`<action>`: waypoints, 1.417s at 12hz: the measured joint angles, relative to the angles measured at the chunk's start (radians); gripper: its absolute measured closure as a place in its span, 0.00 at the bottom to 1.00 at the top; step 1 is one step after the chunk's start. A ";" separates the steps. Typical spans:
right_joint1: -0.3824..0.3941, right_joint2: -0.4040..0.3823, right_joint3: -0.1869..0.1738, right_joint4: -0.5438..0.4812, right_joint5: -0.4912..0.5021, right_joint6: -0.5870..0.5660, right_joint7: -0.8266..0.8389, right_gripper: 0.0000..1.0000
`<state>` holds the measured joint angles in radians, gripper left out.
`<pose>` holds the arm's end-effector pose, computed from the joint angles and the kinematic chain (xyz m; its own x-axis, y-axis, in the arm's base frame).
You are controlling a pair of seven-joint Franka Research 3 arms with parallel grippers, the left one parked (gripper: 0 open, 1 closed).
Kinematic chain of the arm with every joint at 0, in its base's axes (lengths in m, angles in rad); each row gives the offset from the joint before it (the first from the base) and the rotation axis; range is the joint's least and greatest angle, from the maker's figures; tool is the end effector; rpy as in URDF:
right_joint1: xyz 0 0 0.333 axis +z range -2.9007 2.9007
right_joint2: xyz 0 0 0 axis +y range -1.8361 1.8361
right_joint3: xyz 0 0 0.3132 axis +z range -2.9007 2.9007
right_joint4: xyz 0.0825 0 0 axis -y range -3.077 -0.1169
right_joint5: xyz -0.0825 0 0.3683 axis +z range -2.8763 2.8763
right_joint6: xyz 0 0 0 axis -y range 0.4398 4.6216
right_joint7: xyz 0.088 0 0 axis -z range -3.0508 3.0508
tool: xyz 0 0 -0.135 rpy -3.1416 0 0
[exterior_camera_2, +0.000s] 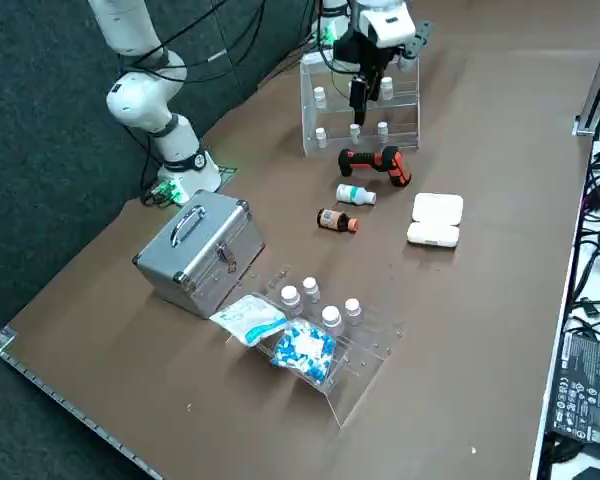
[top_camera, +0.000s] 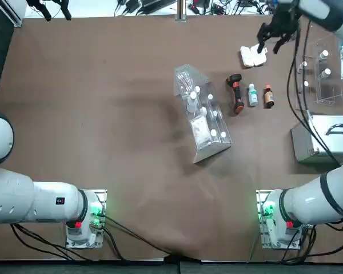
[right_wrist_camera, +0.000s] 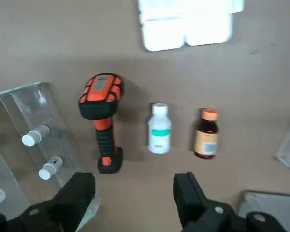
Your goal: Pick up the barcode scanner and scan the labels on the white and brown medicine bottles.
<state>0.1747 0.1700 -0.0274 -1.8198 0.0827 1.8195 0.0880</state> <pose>0.5607 0.0929 0.4056 0.9838 0.0365 -0.1757 0.0271 -0.9981 -0.0556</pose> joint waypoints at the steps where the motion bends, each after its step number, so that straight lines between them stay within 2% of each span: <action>1: 0.026 -0.001 0.001 -0.036 0.000 0.038 0.006 0.00; 6: 0.122 -0.009 0.004 -0.179 0.000 0.195 0.042 0.00; 11: 0.145 -0.007 0.003 -0.353 0.000 0.424 0.064 0.00; 17: 0.175 -0.001 0.003 -0.431 0.000 0.563 0.134 0.00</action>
<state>0.3501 0.1686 -0.0239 -2.2511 0.0829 2.3824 0.2216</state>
